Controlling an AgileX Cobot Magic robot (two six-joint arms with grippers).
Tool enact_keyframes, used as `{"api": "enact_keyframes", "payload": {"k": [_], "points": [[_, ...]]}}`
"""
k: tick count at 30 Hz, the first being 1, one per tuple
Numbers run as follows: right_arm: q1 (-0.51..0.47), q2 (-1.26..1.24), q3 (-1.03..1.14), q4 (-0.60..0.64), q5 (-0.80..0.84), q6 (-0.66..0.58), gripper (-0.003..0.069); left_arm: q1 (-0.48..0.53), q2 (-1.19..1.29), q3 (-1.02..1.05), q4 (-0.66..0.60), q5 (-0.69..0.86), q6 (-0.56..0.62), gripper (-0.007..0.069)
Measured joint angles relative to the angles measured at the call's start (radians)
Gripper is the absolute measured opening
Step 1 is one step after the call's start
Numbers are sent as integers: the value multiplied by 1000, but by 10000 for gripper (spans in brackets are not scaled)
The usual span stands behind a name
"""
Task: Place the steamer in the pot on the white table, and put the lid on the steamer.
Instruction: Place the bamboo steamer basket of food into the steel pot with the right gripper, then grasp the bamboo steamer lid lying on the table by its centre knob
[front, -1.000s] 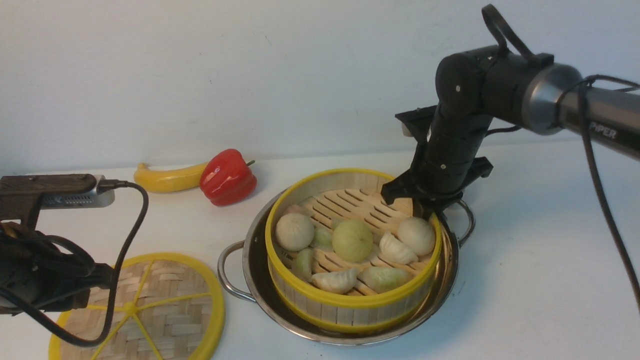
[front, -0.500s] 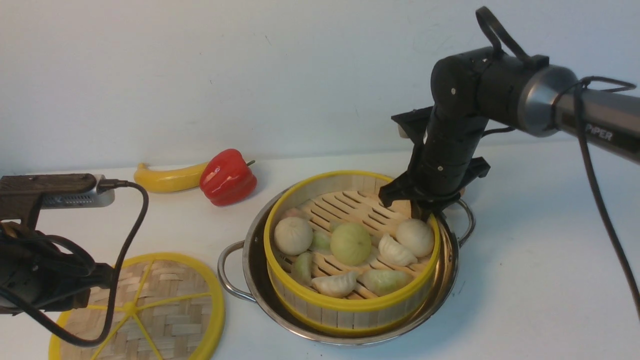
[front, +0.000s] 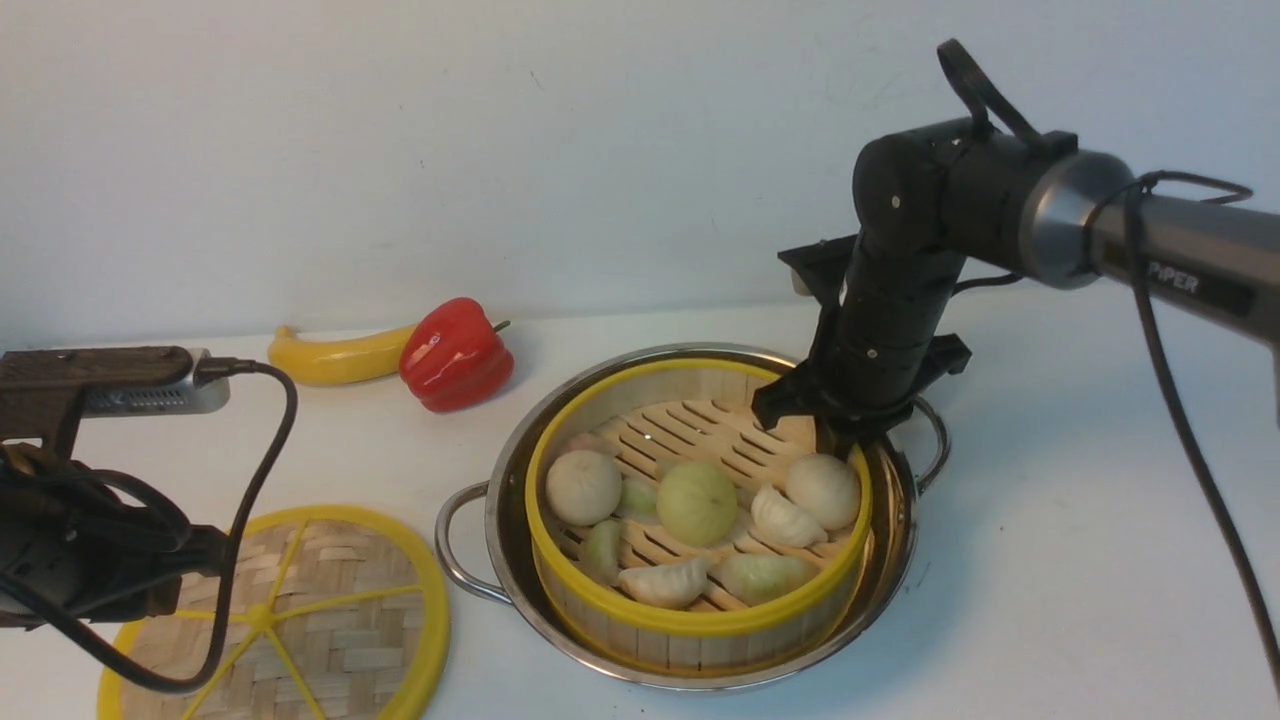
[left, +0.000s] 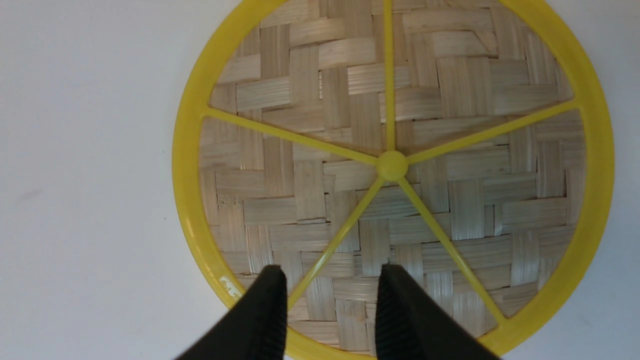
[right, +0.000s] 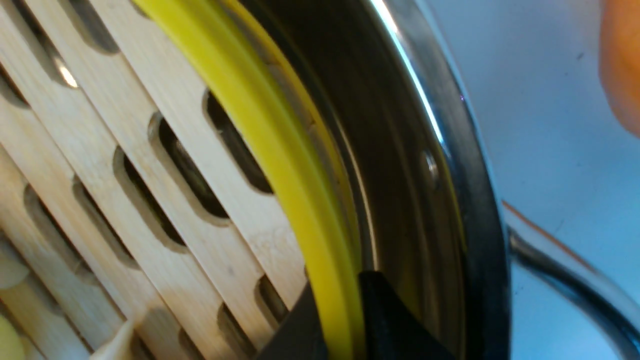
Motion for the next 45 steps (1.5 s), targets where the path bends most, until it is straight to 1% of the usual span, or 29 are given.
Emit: {"api": "enact_keyframes", "payload": {"k": [4, 9, 16, 19, 24, 30, 35, 39, 45], "points": [[0, 0, 0, 0, -16, 0, 93, 0, 0, 0, 0, 0, 0, 241], [0, 0, -1, 6, -25, 1, 155, 0, 0, 0, 0, 0, 0, 241], [0, 0, -2, 19, -30, 4, 267, 0, 0, 0, 0, 0, 0, 241], [0, -4, -2, 19, -29, 4, 291, 0, 0, 0, 0, 0, 0, 241], [0, -27, -38, 10, -6, 4, 302, 0, 0, 0, -4, -18, 0, 241], [0, -36, -201, -38, 2, 7, 303, 0, 0, 0, -12, -58, 0, 241], [0, -113, -314, -58, 3, 9, 303, 0, 30, 0, -34, -111, 1, 241], [-1, -243, -333, -82, 0, 9, 303, 0, 104, 0, -35, -140, 1, 241], [-8, -517, -336, -94, 0, 9, 303, 0, 233, -1, -50, -187, 1, 241]]}}
